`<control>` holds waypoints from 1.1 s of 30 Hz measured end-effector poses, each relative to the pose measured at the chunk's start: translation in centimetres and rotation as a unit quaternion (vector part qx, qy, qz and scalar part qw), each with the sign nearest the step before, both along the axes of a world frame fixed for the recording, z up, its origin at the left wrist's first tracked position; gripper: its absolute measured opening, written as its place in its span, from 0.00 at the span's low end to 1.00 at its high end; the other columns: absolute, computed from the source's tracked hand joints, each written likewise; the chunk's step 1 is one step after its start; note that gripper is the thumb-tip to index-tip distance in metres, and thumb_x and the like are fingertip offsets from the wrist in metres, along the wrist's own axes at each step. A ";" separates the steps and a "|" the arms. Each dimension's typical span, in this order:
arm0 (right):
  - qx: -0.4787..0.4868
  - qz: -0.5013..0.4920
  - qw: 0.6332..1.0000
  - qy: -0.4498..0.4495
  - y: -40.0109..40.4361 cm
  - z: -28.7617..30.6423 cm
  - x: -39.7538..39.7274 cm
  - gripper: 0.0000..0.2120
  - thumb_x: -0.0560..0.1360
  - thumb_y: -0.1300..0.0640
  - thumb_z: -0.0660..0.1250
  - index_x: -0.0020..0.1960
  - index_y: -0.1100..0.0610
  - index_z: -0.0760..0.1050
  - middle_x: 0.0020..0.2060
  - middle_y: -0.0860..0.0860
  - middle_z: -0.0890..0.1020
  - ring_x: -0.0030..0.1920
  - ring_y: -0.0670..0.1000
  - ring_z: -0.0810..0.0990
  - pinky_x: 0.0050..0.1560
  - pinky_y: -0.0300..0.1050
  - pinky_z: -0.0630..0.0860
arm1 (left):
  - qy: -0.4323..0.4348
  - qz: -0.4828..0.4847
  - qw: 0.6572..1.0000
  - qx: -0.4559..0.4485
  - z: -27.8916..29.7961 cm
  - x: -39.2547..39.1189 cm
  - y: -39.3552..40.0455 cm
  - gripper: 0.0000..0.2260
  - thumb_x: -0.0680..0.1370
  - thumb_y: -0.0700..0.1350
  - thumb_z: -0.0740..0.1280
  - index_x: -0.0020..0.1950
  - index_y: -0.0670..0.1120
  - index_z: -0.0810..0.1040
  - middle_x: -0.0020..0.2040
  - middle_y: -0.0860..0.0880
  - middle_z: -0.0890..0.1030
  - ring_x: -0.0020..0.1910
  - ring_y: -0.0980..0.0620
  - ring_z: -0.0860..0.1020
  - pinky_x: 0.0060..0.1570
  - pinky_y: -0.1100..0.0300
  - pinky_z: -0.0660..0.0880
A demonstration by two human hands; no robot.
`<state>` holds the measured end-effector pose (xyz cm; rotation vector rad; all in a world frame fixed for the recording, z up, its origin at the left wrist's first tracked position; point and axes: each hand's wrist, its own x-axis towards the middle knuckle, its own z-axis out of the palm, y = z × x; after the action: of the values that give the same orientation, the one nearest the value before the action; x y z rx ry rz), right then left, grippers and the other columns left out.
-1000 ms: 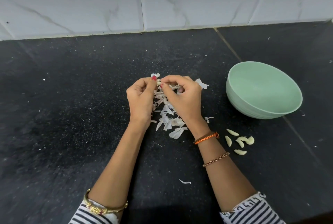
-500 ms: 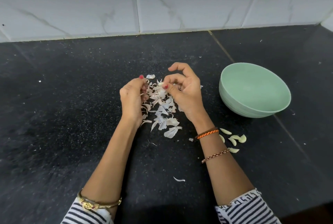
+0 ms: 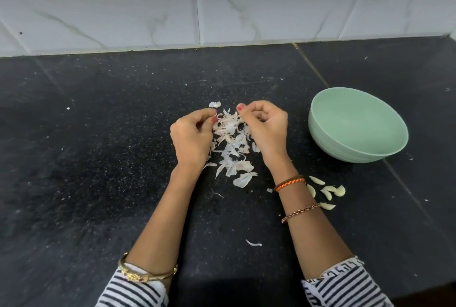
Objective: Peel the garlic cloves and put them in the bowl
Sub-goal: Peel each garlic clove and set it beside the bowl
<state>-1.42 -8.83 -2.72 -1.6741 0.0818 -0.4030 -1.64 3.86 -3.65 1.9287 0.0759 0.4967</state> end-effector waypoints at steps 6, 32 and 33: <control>-0.059 -0.031 0.997 0.023 -0.2 -0.5 0.3 0.08 0.75 0.65 0.64 0.48 0.57 0.80 0.37 0.44 0.79 0.41 0.43 0.79 0.43 0.36 0.76 | -0.022 0.000 0.998 0.052 -0.3 0.2 0.4 0.18 0.74 0.28 0.59 0.55 0.45 0.81 0.48 0.56 0.78 0.51 0.54 0.75 0.54 0.64 0.70; -0.273 -0.180 0.945 -0.013 -1.6 -0.6 -6.4 0.07 0.76 0.58 0.64 0.51 0.54 0.79 0.40 0.54 0.82 0.48 0.51 0.75 0.37 0.35 0.57 | -0.006 -0.042 0.959 0.280 -1.7 -3.6 0.0 0.21 0.70 0.25 0.59 0.56 0.40 0.80 0.57 0.45 0.79 0.54 0.43 0.68 0.46 0.58 0.67; -0.282 -0.194 0.939 -0.022 -1.8 -0.3 -6.9 0.06 0.76 0.57 0.65 0.50 0.55 0.80 0.40 0.54 0.82 0.48 0.51 0.75 0.37 0.35 0.56 | -0.001 -0.051 0.955 0.293 -1.6 -3.6 0.1 0.21 0.70 0.25 0.59 0.56 0.40 0.80 0.57 0.44 0.79 0.55 0.43 0.68 0.48 0.58 0.67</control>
<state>-8.34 -10.62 -3.05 -2.2191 0.2888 -0.8195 -5.20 3.96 -5.26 2.4965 -0.1935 0.4858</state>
